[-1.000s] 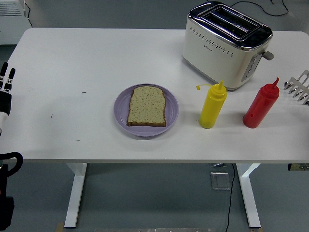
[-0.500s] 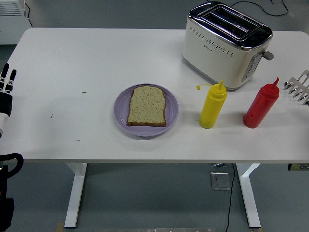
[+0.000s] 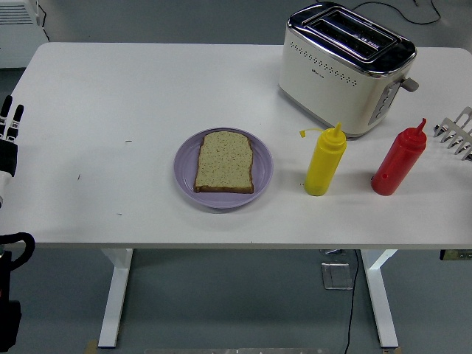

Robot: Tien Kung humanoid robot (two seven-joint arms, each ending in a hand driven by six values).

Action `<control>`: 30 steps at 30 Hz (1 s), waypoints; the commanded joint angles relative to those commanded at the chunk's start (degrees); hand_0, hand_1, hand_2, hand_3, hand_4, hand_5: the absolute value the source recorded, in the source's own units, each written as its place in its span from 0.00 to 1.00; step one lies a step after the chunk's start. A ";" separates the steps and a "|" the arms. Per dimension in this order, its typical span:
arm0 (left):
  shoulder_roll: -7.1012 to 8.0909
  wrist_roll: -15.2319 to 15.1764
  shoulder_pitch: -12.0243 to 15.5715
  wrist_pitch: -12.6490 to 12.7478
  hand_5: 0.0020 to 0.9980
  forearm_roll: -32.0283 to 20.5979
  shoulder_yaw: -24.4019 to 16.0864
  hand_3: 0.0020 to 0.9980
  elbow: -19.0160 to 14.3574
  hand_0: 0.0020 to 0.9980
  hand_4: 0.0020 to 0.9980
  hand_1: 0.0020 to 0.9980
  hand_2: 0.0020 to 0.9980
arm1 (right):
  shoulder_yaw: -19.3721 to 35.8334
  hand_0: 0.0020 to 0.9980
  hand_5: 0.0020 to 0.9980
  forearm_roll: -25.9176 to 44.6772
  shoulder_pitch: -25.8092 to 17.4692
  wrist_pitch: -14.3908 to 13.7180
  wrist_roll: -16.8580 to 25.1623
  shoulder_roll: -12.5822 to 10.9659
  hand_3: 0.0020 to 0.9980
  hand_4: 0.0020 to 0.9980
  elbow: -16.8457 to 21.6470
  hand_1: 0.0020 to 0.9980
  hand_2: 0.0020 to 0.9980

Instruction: Pick up the cup,pour liquid into bread,place the cup on the desk

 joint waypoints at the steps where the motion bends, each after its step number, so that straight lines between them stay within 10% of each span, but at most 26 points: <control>1: -0.01 0.00 -0.01 0.00 0.99 0.00 -0.01 0.71 0.00 0.79 0.51 0.75 0.75 | -0.01 0.73 0.46 0.02 0.01 0.00 0.00 0.01 0.62 0.43 -0.01 0.66 0.68; 30: 0.01 0.03 -0.16 0.02 0.99 -0.05 0.02 0.71 0.02 0.80 0.50 0.75 0.75 | -0.11 0.73 0.47 1.21 0.03 -0.10 -0.74 0.07 0.62 0.43 -0.16 0.66 0.68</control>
